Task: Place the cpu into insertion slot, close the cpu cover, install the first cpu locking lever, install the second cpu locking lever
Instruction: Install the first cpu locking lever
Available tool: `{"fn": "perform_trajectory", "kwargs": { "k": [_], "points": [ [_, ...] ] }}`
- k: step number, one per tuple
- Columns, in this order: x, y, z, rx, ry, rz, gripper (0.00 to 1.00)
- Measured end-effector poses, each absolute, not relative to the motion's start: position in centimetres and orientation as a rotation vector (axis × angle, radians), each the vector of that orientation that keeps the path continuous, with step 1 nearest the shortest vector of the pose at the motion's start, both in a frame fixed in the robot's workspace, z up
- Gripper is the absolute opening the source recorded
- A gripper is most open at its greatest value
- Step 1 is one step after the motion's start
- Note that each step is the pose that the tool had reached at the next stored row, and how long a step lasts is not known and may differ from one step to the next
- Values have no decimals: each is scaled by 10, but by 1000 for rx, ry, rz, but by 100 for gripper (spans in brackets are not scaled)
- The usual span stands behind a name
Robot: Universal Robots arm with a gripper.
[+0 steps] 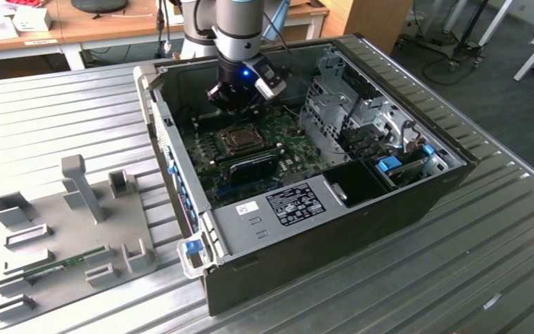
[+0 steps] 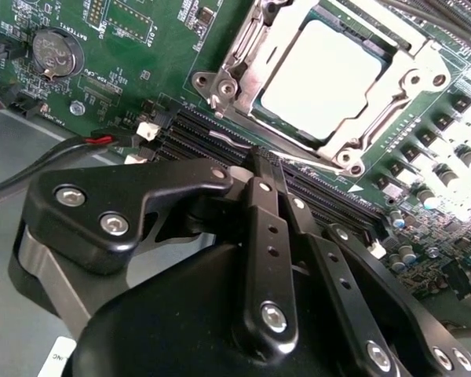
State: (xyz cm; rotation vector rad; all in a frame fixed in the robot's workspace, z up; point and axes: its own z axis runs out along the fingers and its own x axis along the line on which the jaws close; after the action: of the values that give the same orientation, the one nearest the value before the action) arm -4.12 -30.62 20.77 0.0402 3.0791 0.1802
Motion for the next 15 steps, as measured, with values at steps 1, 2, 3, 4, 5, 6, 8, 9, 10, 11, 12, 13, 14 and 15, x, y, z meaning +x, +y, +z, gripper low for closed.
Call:
{"fn": "perform_trajectory", "kwargs": {
  "k": [1, 2, 3, 4, 5, 6, 8, 9, 10, 11, 12, 13, 14, 15],
  "points": [
    [-41, -306, 208, 41, 3079, 180, 10],
    [-42, -306, 208, 41, 3079, 180, 10],
    [-42, -306, 208, 41, 3079, 180, 10],
    [-42, -306, 208, 42, 3078, 180, 10],
    [-42, -305, 208, 42, 3078, 180, 10],
    [-43, -305, 208, 43, 3078, 180, 10],
    [-43, -304, 208, 45, 3078, 180, 10],
    [-43, -304, 208, 45, 3078, 180, 10],
    [-43, -304, 208, 46, 3078, 180, 10],
    [-43, -304, 208, 47, 3078, 180, 10],
    [-43, -304, 208, 49, 3077, 180, 10],
    [-43, -304, 208, 52, 3077, 180, 10],
    [-43, -304, 207, 54, 3077, 179, 10],
    [-43, -304, 207, 57, 3077, 179, 10]
  ]
}}
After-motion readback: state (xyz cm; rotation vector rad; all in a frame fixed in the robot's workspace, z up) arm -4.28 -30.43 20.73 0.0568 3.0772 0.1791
